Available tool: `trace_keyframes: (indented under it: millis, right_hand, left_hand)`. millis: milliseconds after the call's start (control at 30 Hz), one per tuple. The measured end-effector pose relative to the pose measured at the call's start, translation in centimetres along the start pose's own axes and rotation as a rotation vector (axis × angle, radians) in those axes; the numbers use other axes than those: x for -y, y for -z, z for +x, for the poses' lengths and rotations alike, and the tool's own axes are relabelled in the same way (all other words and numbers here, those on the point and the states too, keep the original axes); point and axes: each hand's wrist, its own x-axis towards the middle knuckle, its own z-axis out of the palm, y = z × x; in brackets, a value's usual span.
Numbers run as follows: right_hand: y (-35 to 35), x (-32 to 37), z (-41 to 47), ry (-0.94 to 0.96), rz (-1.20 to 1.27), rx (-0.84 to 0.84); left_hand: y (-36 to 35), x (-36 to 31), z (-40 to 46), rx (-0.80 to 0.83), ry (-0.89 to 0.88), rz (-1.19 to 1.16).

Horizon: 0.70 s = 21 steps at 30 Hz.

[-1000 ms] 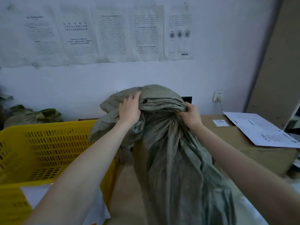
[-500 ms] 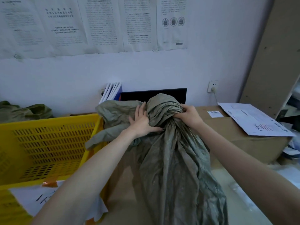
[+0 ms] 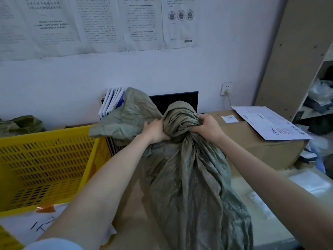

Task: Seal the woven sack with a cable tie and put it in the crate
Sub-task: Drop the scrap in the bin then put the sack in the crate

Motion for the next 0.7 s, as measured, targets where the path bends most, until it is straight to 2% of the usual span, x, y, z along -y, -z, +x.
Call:
trace_keyframes:
  millis: [67,167,233,267,467,700]
  right_hand:
    - [-0.6,-0.6,-0.5,-0.115,-0.078,-0.001]
    - [-1.7,-2.0,-2.4,-0.317,-0.350,0.210]
    - [-2.7,-3.3,-3.8,-0.375,-0.493,0.331]
    - [-3.1,-3.8,-4.3,-0.368,-0.499,0.335]
    - [-2.5,-2.8,-3.7,-0.179,-0.489,0.087]
    - [0.5,4.4,0.5,0.051,-0.525,-0.061]
  left_hand:
    - [-0.1,0.8,-0.6,-0.079,0.052,0.032]
    - [-0.6,2.1,-1.6,-0.155,0.126,0.004]
    - [-0.7,2.3,-2.1,-0.209,0.139,-0.065]
    - [-0.6,2.2,-2.3,-0.242,0.146,-0.111]
    - [1.0,2.2,-3.1,-0.441,0.183,-0.446]
    - [8.3,1.5,-4.6,-0.721,0.287,-0.580]
